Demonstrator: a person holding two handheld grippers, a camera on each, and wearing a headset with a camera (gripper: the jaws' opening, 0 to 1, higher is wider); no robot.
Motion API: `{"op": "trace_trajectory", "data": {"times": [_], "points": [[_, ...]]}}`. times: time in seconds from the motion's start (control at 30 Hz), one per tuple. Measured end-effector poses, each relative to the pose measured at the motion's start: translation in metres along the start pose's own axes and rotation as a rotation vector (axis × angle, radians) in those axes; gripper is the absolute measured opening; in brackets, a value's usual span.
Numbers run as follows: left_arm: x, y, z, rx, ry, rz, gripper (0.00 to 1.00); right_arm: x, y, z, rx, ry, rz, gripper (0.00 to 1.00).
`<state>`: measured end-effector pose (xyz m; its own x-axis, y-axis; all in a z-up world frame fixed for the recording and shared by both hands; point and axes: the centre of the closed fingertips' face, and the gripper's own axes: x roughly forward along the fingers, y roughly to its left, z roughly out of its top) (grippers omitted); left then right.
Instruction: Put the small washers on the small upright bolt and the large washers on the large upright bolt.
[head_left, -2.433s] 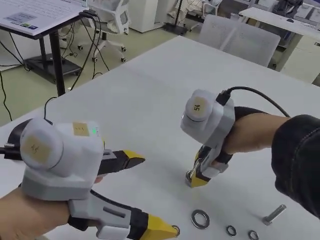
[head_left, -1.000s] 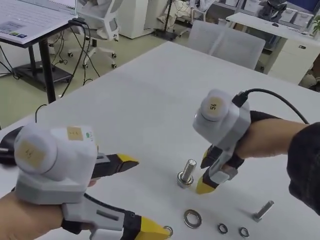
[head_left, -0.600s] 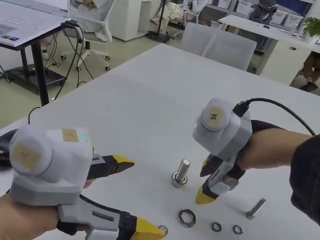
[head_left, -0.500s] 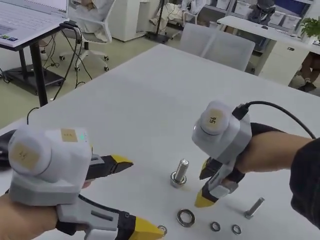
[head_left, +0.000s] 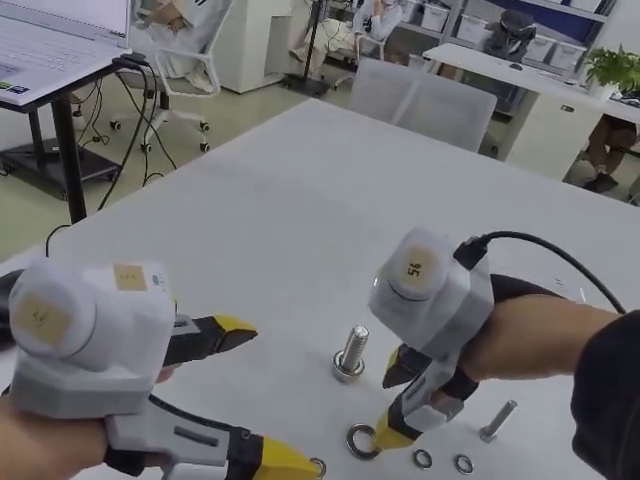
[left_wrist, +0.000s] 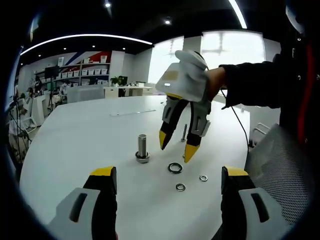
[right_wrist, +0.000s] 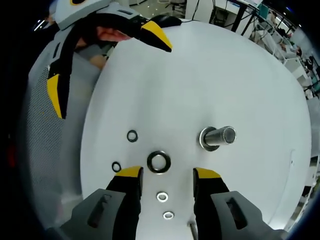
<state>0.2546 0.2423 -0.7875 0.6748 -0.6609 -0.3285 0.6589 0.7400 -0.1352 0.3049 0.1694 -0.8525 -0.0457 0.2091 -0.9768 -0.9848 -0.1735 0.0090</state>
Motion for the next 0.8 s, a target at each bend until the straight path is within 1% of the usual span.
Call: {"op": "trace_trajectory", "data": {"times": [0.27, 0.5, 0.8], "points": [[-0.002, -0.001, 0.001, 0.003, 0.000, 0.006, 0.86, 0.013, 0.010, -0.001, 0.000, 0.013, 0.030, 0.41], [-0.004, -0.001, 0.001, 0.001, -0.001, 0.010, 0.86, 0.019, 0.012, -0.002, 0.002, 0.023, 0.039, 0.40], [-0.004, 0.000, 0.000, 0.000, 0.003, 0.010, 0.86, 0.024, 0.009, -0.004, -0.008, 0.041, 0.025, 0.38]]}}
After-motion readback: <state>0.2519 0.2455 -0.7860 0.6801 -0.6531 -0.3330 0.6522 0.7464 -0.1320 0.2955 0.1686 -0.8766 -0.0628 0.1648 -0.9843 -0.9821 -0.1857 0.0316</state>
